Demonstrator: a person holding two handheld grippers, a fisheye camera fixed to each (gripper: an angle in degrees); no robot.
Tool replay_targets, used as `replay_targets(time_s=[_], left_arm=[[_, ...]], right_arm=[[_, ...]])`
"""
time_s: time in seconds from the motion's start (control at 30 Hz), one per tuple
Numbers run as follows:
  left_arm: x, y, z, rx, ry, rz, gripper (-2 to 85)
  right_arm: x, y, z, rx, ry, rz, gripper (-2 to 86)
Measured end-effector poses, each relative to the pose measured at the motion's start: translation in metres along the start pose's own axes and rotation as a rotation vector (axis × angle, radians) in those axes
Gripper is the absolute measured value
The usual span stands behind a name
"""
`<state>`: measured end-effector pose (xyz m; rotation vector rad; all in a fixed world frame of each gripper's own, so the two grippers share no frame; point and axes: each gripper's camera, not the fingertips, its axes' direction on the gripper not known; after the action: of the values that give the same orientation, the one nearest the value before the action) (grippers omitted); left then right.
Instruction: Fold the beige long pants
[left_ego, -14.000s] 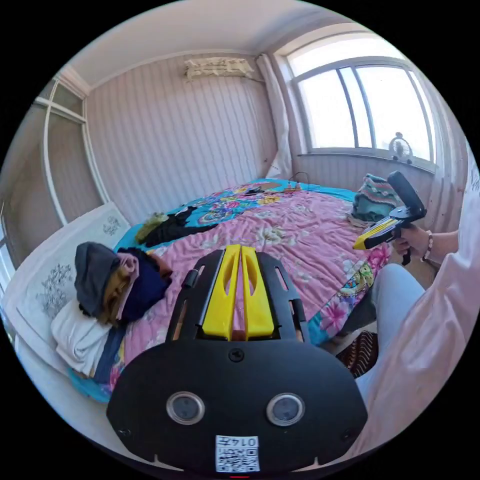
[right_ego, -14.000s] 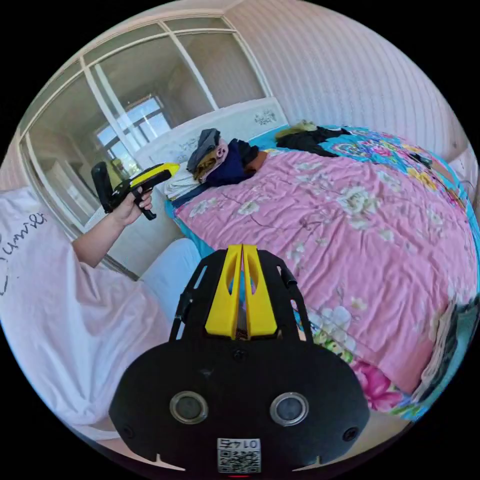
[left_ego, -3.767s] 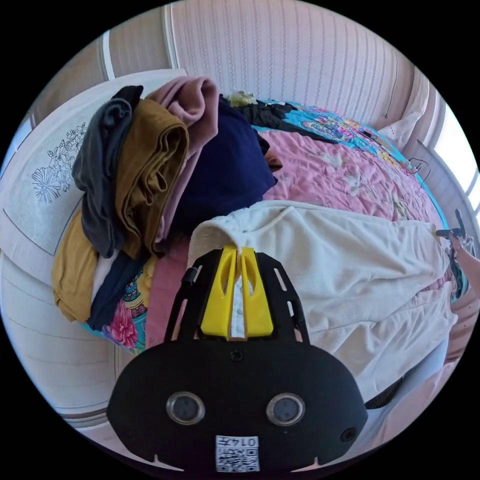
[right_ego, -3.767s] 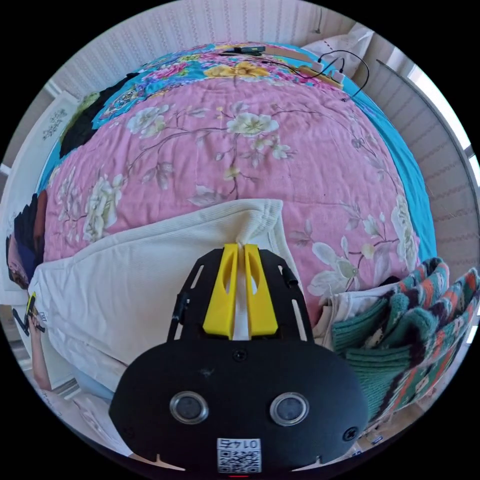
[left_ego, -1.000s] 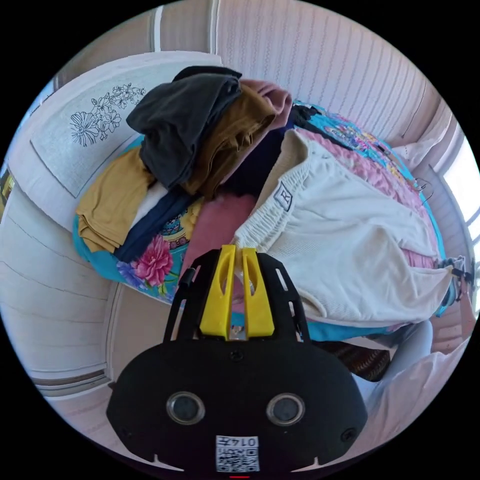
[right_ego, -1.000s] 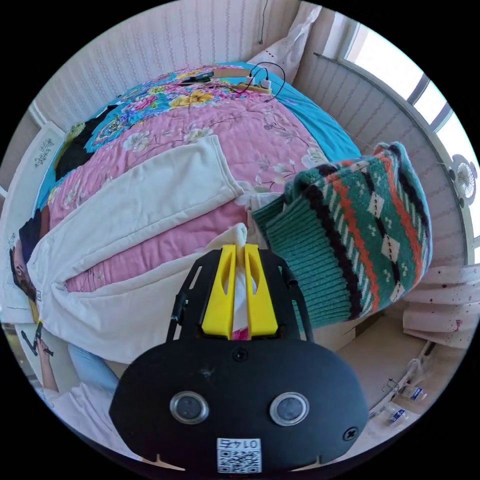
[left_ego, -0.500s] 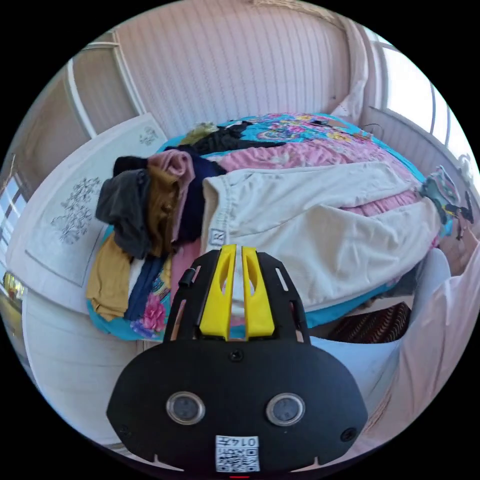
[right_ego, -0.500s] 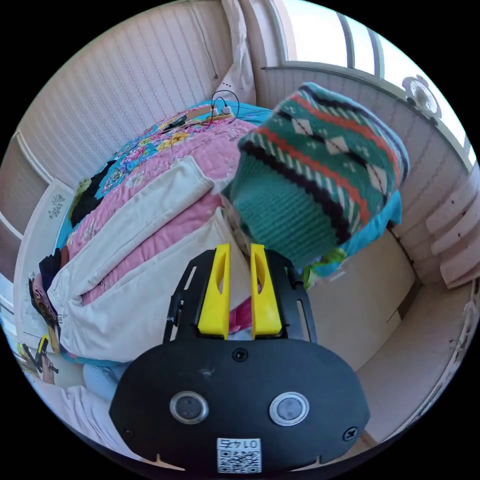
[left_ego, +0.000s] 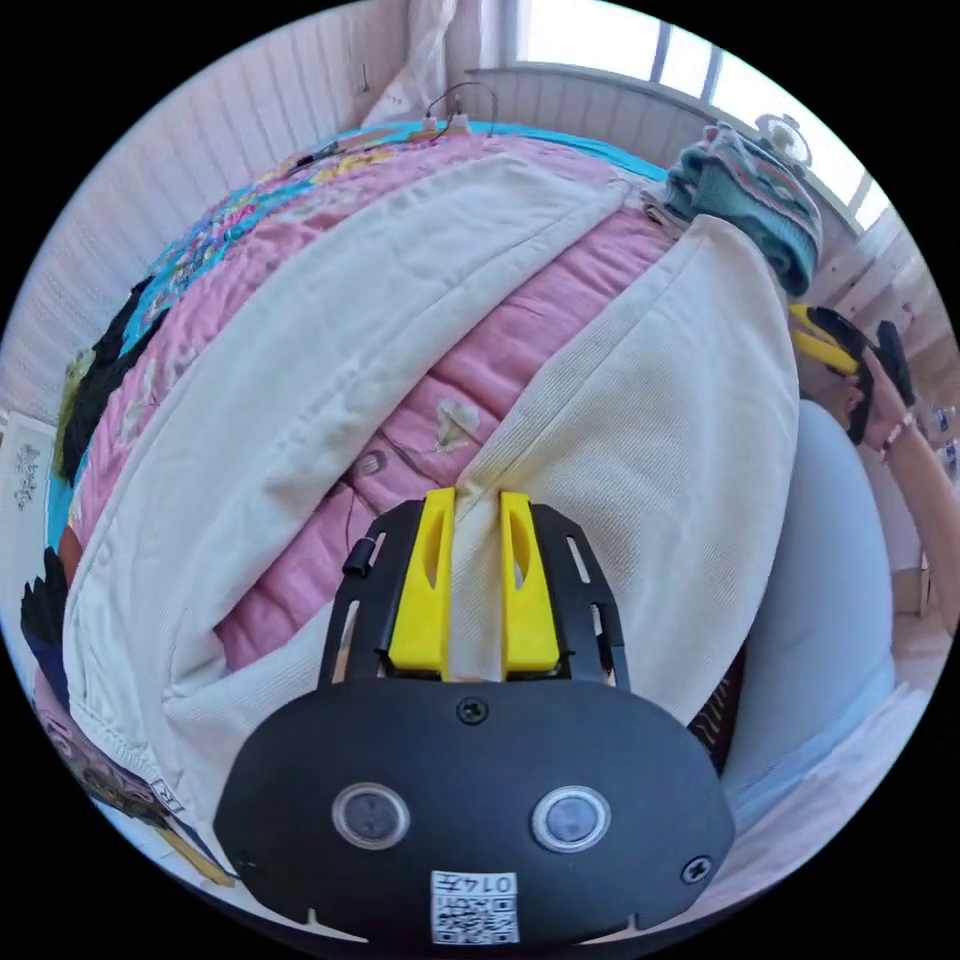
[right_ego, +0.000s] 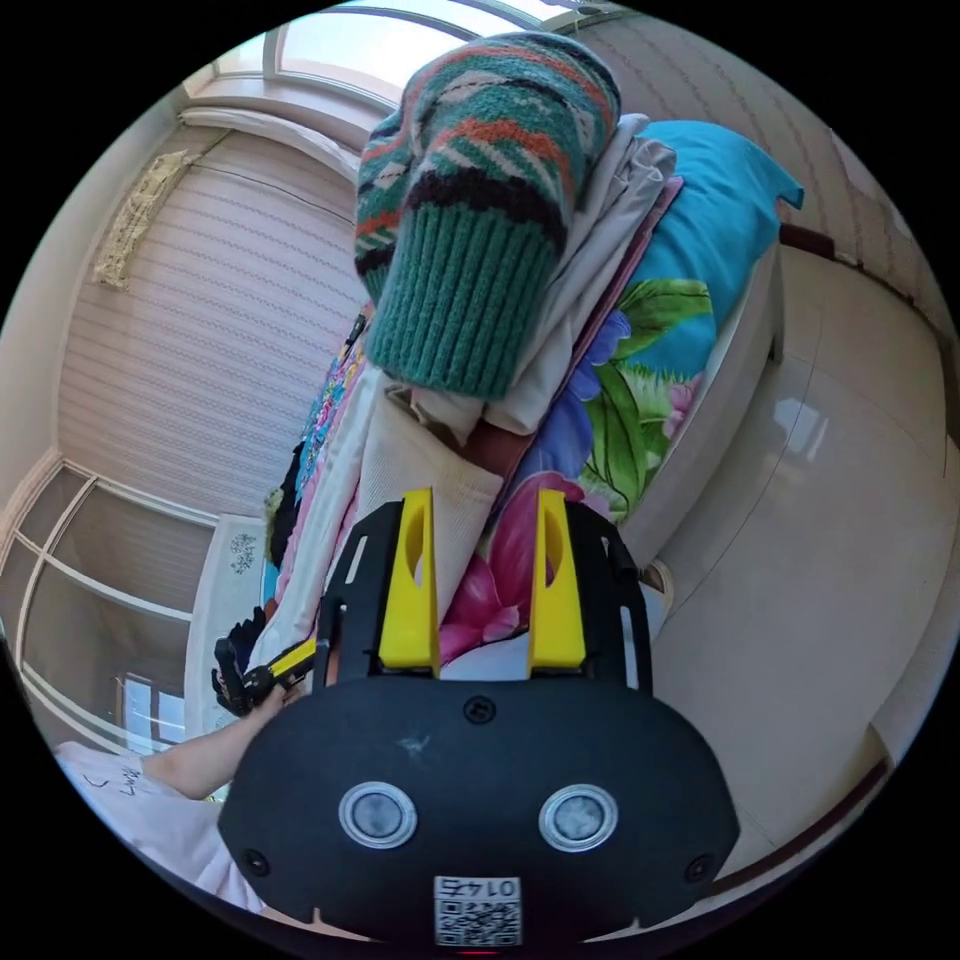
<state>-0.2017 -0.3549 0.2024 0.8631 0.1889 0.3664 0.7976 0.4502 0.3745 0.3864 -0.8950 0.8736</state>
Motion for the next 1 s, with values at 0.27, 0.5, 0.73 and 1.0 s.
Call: replay_targets(time_s=[0.27,0.5,0.73,1.0], left_arm=[[-0.025,-0.01,-0.025,0.123,0.002,-0.17,-0.1],[-0.046,-0.015,0.026,-0.034,0.026,-0.339,0.6],[-0.055,-0.011,0.024,-0.021,0.053,-0.317,1.3],[-0.057,-0.004,-0.028,0.185,0.104,-0.172,1.4]], right_arm=[[0.008,-0.008,-0.001,-0.017,0.003,-0.076,14.4],[0.008,-0.018,0.007,-0.066,0.003,-0.12,14.2],[0.006,-0.037,0.04,-0.201,-0.046,-0.116,10.7],[-0.003,-0.032,-0.023,-0.028,-0.009,-0.198,2.7]])
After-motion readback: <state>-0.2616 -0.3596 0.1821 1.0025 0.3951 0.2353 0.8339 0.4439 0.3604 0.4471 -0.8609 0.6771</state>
